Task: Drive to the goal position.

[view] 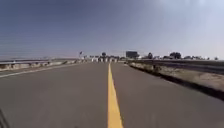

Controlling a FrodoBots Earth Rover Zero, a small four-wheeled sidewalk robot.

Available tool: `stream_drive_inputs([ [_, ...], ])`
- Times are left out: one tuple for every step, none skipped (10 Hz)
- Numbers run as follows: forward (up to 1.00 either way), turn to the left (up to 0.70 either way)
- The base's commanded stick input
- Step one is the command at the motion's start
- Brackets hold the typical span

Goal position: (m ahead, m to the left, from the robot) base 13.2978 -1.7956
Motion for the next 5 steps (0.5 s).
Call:
stream_drive_inputs([
  [0.50, 0.00],
  [0.50, 0.00],
  [0.50, 0.00],
  [0.50, 0.00],
  [0.50, 0.00],
])
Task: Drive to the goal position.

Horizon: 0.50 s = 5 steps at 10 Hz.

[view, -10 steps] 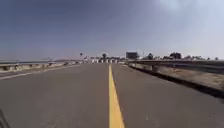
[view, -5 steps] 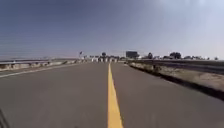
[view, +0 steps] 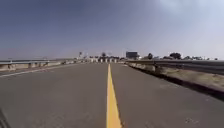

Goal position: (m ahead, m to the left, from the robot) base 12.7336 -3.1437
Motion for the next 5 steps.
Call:
stream_drive_inputs([
  [0.50, 0.00],
  [0.50, 0.00],
  [0.50, 0.00],
  [0.50, 0.00],
  [0.50, 0.00],
])
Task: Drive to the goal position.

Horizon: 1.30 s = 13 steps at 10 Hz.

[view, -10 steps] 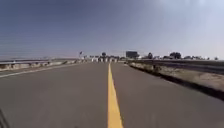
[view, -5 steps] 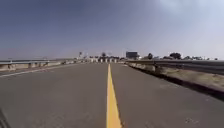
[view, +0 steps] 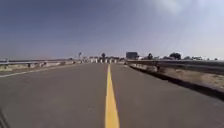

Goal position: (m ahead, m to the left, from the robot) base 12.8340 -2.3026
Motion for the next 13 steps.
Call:
stream_drive_inputs([
  [0.50, 0.00],
  [0.50, 0.00],
  [0.50, 0.00],
  [0.50, 0.00],
  [0.50, 0.00],
  [0.50, 0.00],
  [0.50, 0.00],
  [0.50, 0.00],
  [0.50, 0.00],
  [0.50, 0.00],
  [0.50, 0.00],
  [0.50, 0.00],
  [0.50, 0.00],
])
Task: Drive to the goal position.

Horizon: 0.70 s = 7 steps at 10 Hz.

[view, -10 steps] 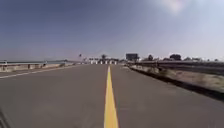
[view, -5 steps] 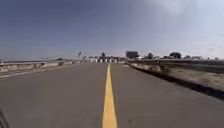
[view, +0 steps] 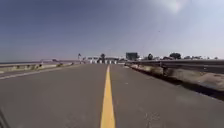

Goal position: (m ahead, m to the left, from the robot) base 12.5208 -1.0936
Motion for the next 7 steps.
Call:
stream_drive_inputs([
  [0.50, 0.00],
  [0.50, 0.00],
  [0.50, 0.00],
  [0.50, 0.00],
  [0.50, 0.00],
  [0.50, 0.00],
  [0.50, 0.00],
])
